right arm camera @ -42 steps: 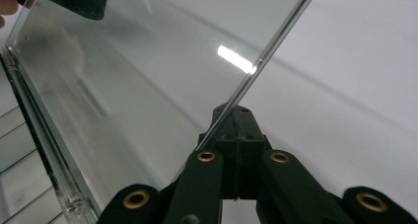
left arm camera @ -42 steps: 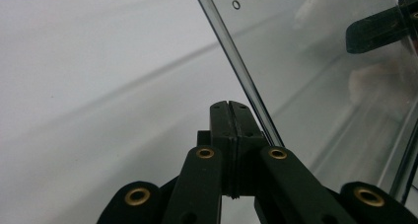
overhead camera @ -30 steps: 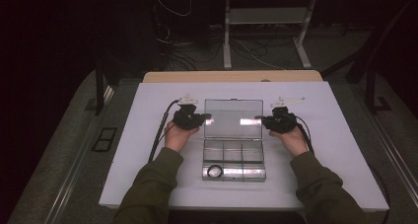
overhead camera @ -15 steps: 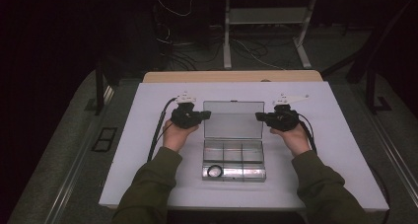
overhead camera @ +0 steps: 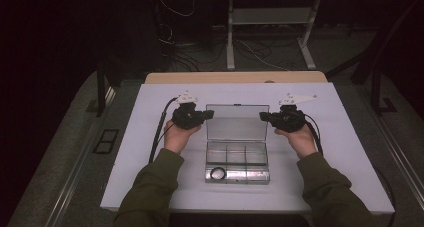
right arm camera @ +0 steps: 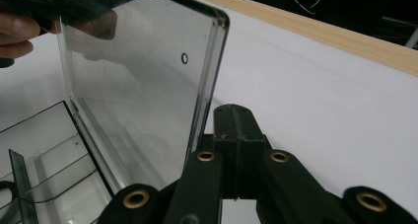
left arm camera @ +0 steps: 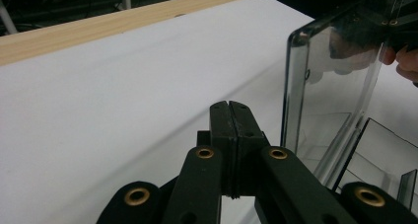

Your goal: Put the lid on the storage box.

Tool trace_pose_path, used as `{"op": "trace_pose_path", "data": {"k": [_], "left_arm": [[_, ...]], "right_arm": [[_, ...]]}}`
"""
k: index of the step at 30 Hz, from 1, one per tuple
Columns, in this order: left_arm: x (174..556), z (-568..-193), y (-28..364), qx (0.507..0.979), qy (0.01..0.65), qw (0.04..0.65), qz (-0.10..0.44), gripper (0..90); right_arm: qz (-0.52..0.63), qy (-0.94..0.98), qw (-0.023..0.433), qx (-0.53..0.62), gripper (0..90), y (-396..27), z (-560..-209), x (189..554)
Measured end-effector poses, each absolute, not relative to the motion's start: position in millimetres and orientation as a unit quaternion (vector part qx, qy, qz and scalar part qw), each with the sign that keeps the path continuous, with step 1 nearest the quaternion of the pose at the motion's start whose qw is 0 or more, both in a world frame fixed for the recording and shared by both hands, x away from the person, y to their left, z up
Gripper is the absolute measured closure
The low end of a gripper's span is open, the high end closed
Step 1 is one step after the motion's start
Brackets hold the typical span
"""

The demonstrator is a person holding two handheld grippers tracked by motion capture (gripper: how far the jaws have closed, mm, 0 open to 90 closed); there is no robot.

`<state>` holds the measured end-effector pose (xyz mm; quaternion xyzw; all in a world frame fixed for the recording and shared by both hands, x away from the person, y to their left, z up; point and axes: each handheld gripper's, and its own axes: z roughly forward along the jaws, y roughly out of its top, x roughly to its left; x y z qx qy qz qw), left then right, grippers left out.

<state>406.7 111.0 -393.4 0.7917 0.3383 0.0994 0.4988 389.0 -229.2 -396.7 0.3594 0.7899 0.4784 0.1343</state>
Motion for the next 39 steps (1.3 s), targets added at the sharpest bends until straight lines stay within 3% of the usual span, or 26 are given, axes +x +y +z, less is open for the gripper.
{"op": "trace_pose_path", "data": {"k": [8,22,28,39], "left_arm": [[398.5,-389.6,124.9,0.799,0.334,0.487,0.116,83.2],[364.9,-372.6,147.9,0.794,0.297,0.516,0.122,63.6],[364.4,-371.3,140.0,0.787,0.289,0.532,0.117,64.0],[360.9,-369.1,131.1,0.786,0.269,0.544,0.122,74.7]], "right_arm": [[0.479,0.791,0.134,0.358,89.5,-229.4,-395.6,387.9],[0.48,0.791,0.133,0.355,89.5,-229.0,-392.3,381.8],[0.482,0.792,0.13,0.352,89.5,-229.4,-390.7,376.8],[0.482,0.795,0.129,0.347,89.6,-229.1,-388.4,370.7]]}}
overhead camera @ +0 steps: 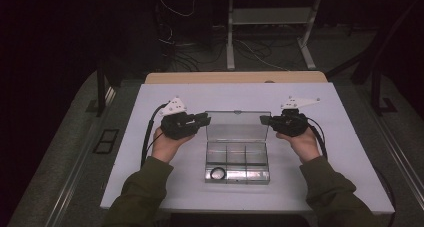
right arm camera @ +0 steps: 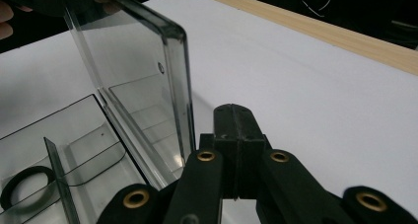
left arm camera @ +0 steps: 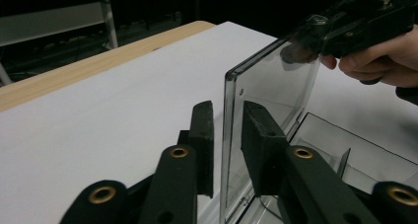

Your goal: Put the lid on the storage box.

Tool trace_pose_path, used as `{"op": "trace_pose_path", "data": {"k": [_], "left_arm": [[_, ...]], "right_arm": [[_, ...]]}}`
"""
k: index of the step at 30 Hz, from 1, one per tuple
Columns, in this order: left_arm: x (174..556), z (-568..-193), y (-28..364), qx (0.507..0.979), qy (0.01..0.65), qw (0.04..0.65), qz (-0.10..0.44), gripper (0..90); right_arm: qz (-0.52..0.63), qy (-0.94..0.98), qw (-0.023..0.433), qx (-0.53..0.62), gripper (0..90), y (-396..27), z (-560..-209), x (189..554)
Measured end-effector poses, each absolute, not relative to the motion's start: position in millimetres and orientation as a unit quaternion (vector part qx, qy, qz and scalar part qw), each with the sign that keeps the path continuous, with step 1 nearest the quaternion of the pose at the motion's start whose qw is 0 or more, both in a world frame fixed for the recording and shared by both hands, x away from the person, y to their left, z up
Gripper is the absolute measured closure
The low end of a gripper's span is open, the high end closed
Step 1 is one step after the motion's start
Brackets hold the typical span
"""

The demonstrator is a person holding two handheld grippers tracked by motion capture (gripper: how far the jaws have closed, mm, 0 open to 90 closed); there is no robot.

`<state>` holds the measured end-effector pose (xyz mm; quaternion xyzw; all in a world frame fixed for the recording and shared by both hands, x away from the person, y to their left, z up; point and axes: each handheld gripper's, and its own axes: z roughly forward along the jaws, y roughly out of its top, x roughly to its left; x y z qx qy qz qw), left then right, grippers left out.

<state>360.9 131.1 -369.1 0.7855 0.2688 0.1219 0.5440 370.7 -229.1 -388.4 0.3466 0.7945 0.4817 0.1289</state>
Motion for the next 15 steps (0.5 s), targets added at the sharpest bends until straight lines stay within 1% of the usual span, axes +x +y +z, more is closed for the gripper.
{"op": "trace_pose_path", "data": {"k": [4,15], "left_arm": [[358.6,-369.3,130.8,0.786,0.264,0.546,0.12,79.2],[347.1,-369.4,132.1,0.786,0.255,0.549,0.123,79.4]], "right_arm": [[0.482,0.795,0.129,0.345,89.5,-229.4,-388.4,370.0],[0.485,0.793,0.133,0.342,89.5,-240.4,-384.3,361.9]]}}
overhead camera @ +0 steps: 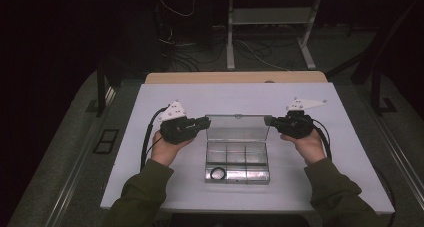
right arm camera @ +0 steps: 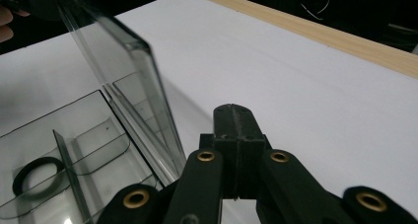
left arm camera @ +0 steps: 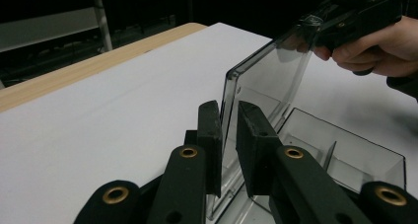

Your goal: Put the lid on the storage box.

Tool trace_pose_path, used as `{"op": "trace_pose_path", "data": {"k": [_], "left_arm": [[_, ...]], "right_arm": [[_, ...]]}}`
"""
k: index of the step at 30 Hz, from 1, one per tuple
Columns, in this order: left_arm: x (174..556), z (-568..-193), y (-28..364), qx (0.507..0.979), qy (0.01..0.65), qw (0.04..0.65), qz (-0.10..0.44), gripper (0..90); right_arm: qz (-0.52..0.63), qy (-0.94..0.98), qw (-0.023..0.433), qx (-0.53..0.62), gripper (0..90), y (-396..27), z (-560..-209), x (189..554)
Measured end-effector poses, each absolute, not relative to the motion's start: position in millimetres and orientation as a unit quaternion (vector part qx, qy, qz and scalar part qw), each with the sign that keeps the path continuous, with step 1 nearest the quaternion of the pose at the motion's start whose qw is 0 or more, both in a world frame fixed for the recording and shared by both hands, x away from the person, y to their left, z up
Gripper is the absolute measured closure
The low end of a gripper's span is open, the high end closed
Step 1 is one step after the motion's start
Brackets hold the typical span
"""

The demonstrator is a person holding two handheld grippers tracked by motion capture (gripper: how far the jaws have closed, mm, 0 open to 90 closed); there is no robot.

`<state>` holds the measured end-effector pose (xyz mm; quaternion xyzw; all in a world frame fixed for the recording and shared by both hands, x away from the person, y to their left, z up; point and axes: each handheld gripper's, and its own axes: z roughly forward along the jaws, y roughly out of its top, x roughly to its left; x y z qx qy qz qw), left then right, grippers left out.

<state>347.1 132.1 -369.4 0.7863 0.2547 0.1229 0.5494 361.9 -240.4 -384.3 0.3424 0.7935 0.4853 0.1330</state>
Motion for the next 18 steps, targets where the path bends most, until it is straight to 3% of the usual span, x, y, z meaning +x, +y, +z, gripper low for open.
{"op": "trace_pose_path", "data": {"k": [18], "left_arm": [[329.9,-370.5,138.1,0.79,0.24,0.552,0.119,77.2]], "right_arm": [[0.483,0.805,0.111,0.327,89.5,-264.9,-384.2,320.4]]}}
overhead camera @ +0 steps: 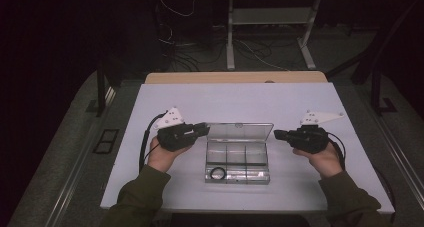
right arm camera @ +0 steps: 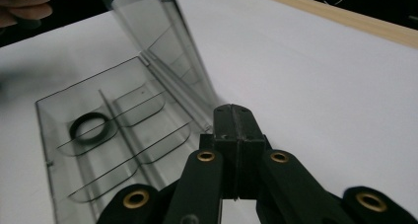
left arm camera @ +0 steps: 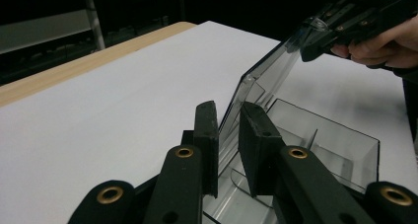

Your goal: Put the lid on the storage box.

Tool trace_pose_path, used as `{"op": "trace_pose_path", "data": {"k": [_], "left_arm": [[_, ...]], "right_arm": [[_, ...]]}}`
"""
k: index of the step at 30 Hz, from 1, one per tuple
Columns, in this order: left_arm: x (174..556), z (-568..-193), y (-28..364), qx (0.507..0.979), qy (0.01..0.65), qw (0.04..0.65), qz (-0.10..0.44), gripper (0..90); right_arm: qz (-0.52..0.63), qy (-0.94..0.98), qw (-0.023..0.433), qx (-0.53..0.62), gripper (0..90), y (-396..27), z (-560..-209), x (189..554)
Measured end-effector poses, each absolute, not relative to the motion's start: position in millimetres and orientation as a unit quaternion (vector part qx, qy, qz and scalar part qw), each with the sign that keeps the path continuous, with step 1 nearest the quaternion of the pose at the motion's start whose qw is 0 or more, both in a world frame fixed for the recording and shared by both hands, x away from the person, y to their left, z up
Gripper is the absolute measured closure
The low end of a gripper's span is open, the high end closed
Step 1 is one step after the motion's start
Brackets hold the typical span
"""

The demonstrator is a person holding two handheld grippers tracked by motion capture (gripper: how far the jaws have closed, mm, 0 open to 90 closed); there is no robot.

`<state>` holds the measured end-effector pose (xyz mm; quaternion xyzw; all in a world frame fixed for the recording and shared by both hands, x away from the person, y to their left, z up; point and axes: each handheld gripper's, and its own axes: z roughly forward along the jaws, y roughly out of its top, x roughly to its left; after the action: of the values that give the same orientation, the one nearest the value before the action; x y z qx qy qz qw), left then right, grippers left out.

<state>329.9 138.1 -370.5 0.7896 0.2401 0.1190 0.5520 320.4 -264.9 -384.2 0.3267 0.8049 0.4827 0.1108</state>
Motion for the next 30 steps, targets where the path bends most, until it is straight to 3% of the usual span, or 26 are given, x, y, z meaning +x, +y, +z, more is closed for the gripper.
{"op": "trace_pose_path", "data": {"k": [30], "left_arm": [[291.4,-380.7,153.8,0.798,0.231,0.549,0.091,78.6]], "right_arm": [[0.504,0.811,0.05,0.292,89.5,-254.6,-388.4,293.6]]}}
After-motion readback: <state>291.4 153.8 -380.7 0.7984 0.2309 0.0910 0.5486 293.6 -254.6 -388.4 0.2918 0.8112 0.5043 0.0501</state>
